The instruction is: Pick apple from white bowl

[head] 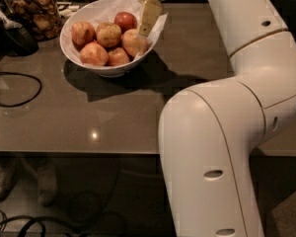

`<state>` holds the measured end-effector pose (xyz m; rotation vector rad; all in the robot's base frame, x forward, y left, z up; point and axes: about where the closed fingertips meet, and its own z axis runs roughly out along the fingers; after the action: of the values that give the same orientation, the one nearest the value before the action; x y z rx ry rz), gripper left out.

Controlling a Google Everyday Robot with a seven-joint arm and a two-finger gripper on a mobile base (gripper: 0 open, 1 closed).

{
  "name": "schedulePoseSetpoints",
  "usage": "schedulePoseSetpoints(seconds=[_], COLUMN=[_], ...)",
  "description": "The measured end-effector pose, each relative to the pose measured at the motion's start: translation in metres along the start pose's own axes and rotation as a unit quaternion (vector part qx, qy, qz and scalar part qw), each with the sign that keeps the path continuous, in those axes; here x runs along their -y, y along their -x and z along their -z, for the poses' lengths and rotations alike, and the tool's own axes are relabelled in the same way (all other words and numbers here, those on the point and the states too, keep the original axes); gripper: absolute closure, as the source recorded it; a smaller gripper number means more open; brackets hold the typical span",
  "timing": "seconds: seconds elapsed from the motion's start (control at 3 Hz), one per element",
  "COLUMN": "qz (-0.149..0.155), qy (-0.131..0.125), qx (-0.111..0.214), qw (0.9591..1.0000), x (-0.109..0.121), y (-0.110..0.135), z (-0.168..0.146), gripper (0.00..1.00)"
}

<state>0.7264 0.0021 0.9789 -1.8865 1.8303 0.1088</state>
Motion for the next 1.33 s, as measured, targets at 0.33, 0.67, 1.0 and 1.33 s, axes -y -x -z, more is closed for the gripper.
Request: schedulePoseSetpoints(seconds=[0.33, 0.67, 1.0, 1.33], qz=[-0.001, -0.002, -0.005, -0.007], qy=[0.009, 0.015, 0.022, 0.028], qx=[0.002, 0.003, 0.006, 0.011], qw=[1.0, 0.9999, 0.9997, 0.9995], x=[-0.001, -0.003, -0.004, -0.005], y=[0.0, 0.0, 0.0, 0.001], z=[-0.008, -0.013, -0.019, -0.023], gripper=[0.22, 0.23, 0.29, 0.33])
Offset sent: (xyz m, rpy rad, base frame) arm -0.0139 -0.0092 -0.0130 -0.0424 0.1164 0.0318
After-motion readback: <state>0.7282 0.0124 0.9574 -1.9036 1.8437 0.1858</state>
